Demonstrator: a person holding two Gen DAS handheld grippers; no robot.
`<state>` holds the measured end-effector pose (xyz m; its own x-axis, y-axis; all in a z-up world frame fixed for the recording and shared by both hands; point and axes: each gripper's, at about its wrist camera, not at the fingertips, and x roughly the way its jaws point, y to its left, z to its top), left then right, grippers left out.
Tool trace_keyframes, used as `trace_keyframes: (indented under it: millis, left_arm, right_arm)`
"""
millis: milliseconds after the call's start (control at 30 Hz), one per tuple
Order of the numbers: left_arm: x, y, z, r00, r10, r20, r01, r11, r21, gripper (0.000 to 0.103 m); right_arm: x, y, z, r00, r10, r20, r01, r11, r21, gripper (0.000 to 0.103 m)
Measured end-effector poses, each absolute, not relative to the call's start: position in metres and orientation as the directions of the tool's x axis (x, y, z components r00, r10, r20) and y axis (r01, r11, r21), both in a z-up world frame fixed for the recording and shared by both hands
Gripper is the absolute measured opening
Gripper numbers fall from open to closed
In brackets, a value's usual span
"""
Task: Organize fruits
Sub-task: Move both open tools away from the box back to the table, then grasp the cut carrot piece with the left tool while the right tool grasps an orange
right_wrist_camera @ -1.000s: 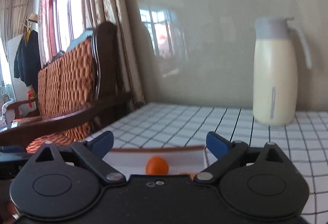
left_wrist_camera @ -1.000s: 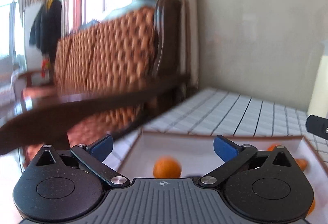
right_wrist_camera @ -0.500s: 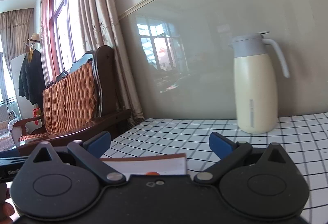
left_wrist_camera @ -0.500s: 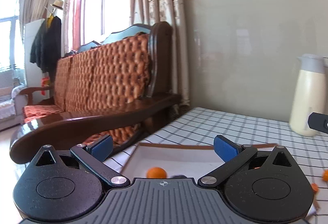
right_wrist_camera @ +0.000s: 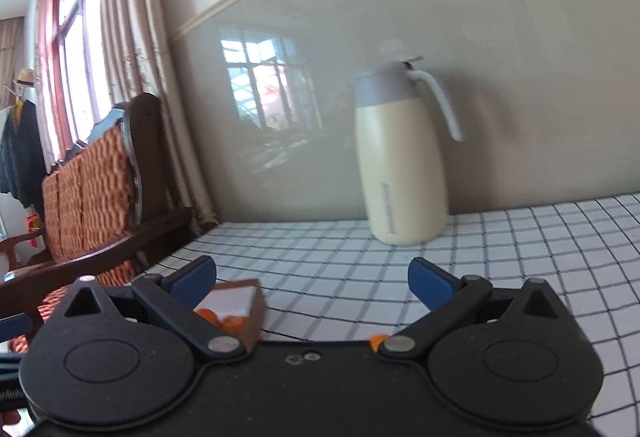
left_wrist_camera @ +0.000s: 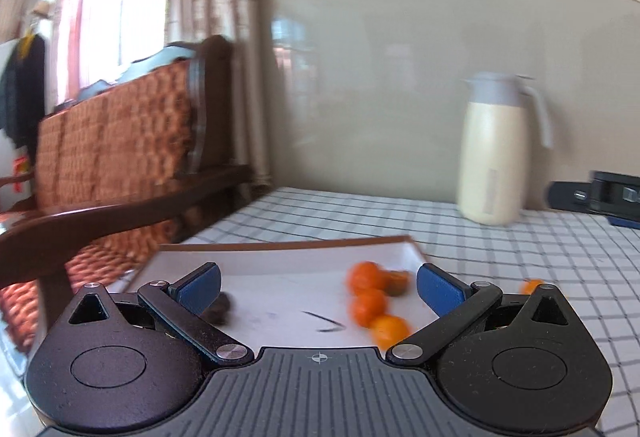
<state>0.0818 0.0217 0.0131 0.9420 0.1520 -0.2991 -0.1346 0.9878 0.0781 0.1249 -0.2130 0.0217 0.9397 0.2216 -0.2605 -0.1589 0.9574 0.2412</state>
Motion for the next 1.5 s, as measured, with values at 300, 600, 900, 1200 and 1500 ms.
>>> trace_keyframes:
  millis: [300,600,900,1200,1500]
  left_arm:
    - [0.08,-0.051,0.002,0.954,-0.005,-0.301,0.048,0.99,0.134,0.103]
    - [0.103,-0.101,-0.019,0.914,-0.084,-0.397,0.149,0.979,0.136,0.08]
    - [0.125,-0.116,-0.037,0.885,-0.076,-0.458,0.142,0.983,0.112,0.074]
    - [0.146,-0.122,-0.048,0.874,0.002,-0.487,0.059,0.992,0.111,0.067]
    - [0.157,-0.126,-0.052,0.885,0.076,-0.46,-0.01,0.99,0.144,0.064]
  right_arm:
    - [0.111,-0.254,0.018,0.953,0.136,-0.272,-0.066,0.966,0.251,0.097]
    - [0.107,-0.292,0.008,0.949,0.075,-0.305,0.023,0.952,0.305,0.096]
    - [0.115,-0.297,-0.018,0.911,0.045,-0.409,0.071,0.962,0.264,0.07]
    - [0.116,-0.292,-0.023,0.908,0.06,-0.414,0.05,0.967,0.249,0.052]
    - [0.12,-0.292,-0.025,0.904,0.081,-0.42,0.033,0.965,0.259,0.052]
